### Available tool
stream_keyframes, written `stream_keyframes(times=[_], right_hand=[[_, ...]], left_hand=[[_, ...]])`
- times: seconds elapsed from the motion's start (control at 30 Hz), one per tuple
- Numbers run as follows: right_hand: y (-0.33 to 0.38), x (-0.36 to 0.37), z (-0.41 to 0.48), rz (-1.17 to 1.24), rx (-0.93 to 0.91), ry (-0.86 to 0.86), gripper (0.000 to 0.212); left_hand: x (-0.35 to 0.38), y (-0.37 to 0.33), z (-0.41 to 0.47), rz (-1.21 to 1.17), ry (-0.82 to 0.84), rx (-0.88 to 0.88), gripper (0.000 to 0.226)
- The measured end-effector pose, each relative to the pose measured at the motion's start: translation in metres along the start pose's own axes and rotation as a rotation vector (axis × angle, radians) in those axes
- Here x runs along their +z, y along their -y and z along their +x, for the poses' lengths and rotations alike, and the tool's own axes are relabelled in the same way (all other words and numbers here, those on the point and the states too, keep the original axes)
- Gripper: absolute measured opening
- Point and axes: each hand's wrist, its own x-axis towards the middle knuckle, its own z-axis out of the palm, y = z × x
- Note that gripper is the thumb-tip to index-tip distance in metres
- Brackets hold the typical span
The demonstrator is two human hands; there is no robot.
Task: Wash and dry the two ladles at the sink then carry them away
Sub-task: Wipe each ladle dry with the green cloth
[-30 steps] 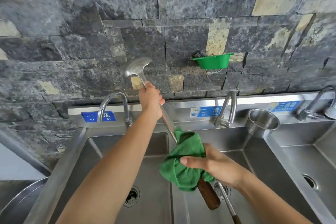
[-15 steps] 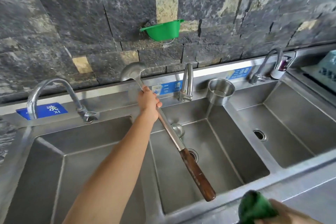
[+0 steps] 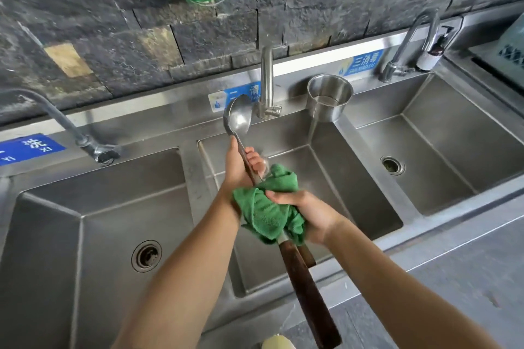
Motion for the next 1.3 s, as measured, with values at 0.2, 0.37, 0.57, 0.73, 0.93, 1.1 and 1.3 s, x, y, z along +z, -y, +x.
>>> stream_keyframes(times=[0.2,0.37,0.57,0.73,0.93,1.1,1.3], right_hand=[[-0.024,-0.008,0.044,-0.643,-0.091,-0.347,0.028],[-0.049,-0.014,0.080,-0.899,0.033,-0.494,0.022],[-0.093,-0.013,0.131,-0.928,0.127,-0.557,0.018],[-0.117,-0.020,0.172,-0.852,0.170,-0.560,0.015],[-0.142,-0.043,0.211,-0.850,0.186,-0.590,0.013],[-0.158,-0.052,0.230,-0.842,0.192,-0.605,0.009],[-0.166,-0.064,0.249,-0.860,0.206,-0.607,0.012]], left_hand=[[-0.044,0.021,0.023,0.547,-0.297,0.030,0.051],[-0.087,0.028,0.035,0.937,-0.398,-0.003,0.022],[-0.138,0.025,0.078,0.980,-0.454,-0.089,0.021],[-0.164,0.025,0.119,1.084,-0.544,-0.054,0.019],[-0.191,0.037,0.170,1.083,-0.593,-0.079,0.012],[-0.206,0.046,0.186,1.110,-0.642,-0.057,0.015],[-0.213,0.052,0.204,1.151,-0.686,-0.040,0.008]])
